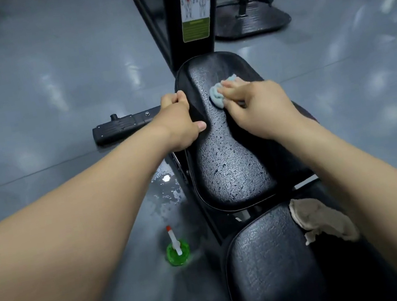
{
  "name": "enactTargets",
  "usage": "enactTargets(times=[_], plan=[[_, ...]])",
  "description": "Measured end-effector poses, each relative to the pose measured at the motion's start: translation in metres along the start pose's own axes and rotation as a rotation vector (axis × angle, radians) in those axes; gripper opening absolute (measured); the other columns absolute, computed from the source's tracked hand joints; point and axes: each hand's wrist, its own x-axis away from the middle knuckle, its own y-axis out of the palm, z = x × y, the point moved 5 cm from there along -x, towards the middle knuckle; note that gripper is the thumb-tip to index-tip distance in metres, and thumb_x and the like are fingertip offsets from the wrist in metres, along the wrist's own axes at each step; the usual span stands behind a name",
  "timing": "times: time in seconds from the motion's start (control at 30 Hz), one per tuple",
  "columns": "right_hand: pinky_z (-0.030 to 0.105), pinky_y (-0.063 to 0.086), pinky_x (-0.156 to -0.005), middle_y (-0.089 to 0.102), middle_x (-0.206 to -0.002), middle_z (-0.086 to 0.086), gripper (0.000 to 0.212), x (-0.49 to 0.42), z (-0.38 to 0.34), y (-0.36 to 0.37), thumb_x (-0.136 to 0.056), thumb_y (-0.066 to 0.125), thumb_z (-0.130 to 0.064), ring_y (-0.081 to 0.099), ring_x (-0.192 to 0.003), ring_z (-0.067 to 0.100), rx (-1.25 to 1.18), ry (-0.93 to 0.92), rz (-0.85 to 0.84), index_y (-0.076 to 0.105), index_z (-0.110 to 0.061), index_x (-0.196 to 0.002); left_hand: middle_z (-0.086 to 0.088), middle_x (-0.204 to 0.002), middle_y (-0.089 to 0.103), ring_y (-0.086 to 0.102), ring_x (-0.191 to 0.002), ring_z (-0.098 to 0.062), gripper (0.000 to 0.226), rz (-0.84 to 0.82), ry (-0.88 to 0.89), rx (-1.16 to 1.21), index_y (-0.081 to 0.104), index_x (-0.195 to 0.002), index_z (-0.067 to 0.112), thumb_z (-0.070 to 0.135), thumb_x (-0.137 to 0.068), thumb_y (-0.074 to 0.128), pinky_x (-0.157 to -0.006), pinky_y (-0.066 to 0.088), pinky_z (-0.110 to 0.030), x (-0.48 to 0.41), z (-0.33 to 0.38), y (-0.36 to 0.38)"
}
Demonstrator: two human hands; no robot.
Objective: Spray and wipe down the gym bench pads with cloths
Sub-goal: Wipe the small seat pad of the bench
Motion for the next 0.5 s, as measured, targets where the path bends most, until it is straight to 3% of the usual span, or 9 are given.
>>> enactTargets(times=[0.17, 0.27, 0.5], plan=[[0.032, 0.041, -0.109, 0.059, -0.145, -0.001, 0.038, -0.066, 0.006, 0.008, -0.101, 0.052, -0.027, 0.052, -0.137, 0.019, 0.027, 0.04, 0.017, 0.064, -0.027, -0.137, -0.002, -0.167, -0.009, 0.018, -0.154, -0.019, 0.092, -0.022, 0.01, 0.034, -0.008, -0.162, 0.012, 0.039, -0.102, 0.057, -0.121, 0.016, -0.025, -0.001, -0.002, 0.001], [0.034, 0.044, -0.1, 0.064, -0.139, 0.003, 0.036, -0.099, 0.005, 0.009, -0.102, 0.05, -0.028, 0.056, -0.13, 0.028, 0.046, 0.081, -0.007, 0.066, -0.026, -0.134, 0.0, -0.168, -0.009, 0.018, -0.154, -0.017, 0.09, -0.032, 0.022, 0.046, -0.008, -0.162, 0.015, 0.04, -0.103, 0.055, -0.121, 0.016, -0.025, 0.005, -0.003, 0.0], [0.033, 0.039, -0.113, 0.056, -0.148, -0.008, 0.036, -0.032, -0.014, 0.006, -0.1, 0.055, -0.031, 0.05, -0.139, 0.019, -0.003, -0.019, -0.034, 0.066, -0.029, -0.134, 0.001, -0.169, -0.006, 0.014, -0.155, -0.016, 0.089, 0.013, 0.05, 0.111, -0.003, -0.163, 0.016, 0.039, -0.102, 0.058, -0.119, 0.011, -0.022, 0.006, -0.008, 0.004]])
